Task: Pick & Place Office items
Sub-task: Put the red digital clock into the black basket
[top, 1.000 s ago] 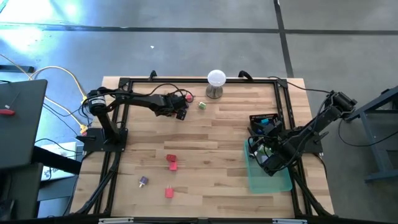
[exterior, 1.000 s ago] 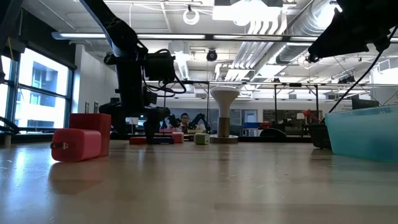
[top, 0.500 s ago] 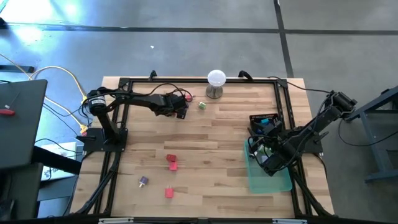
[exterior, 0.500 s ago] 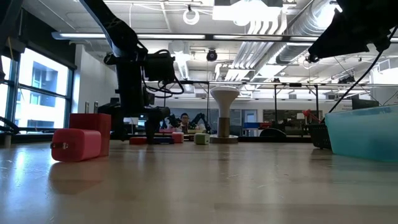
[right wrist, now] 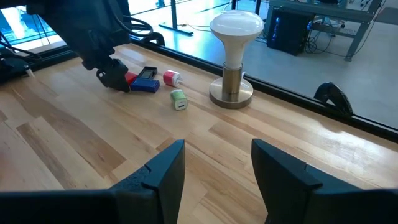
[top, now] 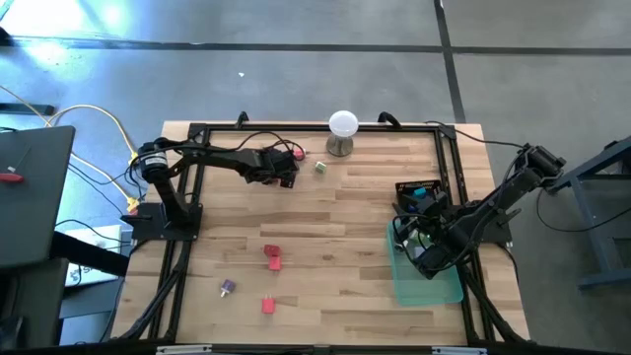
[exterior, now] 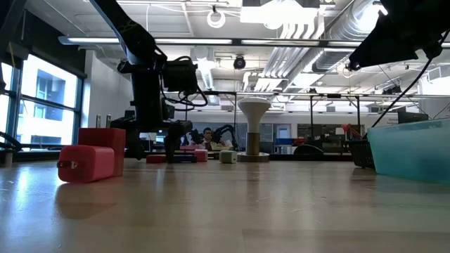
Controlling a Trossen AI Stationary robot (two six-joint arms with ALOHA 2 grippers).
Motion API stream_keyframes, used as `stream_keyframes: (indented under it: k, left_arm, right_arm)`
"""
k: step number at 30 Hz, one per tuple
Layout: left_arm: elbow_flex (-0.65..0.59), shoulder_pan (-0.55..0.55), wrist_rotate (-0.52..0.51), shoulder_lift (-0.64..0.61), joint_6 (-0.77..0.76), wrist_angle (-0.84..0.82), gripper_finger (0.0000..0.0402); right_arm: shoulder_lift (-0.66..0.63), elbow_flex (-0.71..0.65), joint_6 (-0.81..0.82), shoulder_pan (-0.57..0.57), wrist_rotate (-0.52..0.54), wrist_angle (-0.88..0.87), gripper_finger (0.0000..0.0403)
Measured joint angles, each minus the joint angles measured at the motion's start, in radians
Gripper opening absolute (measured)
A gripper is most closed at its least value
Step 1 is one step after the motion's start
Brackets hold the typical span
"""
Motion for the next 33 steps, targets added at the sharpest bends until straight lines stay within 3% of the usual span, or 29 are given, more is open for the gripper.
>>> stream_keyframes:
  k: [5,33]
  left_arm:
    - [0.000,0.000,-0.001,0.000,0.070,0.005,0.0385]
    - [0.000,-0.011,-0.023,0.000,0.112,0.005,0.0385]
  right_arm:
    - [0.000,0.000,0.000,0.000,0.000,0.000,0.0172]
    - [0.000,0.000,0.000,0.000,-0.004,0.002,0.0172]
